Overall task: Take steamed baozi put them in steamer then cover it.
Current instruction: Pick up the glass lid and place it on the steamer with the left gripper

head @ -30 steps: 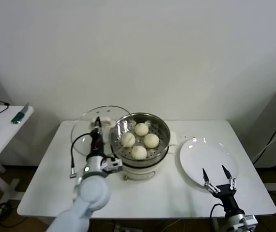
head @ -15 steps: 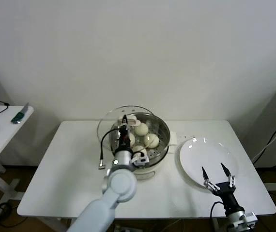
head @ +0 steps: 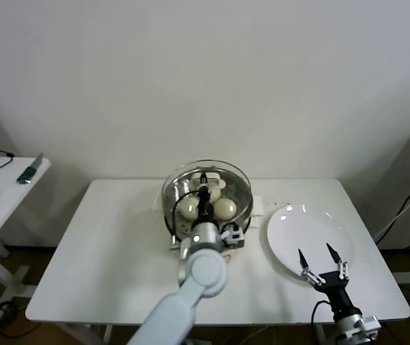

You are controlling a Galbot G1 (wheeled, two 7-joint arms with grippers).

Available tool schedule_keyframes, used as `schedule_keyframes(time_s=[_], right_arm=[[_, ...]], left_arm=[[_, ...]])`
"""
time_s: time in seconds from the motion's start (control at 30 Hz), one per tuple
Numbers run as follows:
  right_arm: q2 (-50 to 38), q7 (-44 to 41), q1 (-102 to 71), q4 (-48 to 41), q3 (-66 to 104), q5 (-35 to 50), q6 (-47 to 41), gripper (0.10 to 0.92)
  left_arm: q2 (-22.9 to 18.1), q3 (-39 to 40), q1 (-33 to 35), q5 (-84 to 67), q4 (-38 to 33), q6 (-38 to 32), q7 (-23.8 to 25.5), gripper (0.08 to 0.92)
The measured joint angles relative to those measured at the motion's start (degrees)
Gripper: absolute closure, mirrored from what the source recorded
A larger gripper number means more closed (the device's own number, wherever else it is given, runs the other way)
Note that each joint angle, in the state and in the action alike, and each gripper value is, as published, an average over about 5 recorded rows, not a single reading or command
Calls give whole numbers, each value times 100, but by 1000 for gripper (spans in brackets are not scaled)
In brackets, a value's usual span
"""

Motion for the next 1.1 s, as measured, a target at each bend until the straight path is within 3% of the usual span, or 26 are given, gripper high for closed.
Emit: schedule_keyframes(time_s=[0.37, 1.1], right_arm=[[-3, -7, 7, -4, 4, 7, 18, 203], [71, -21, 54, -36, -30, -90, 36, 203]], left_arm=[[-404, -33, 138, 391, 169, -2, 32, 868], [-309, -190, 296, 328, 284, -3, -86, 868]])
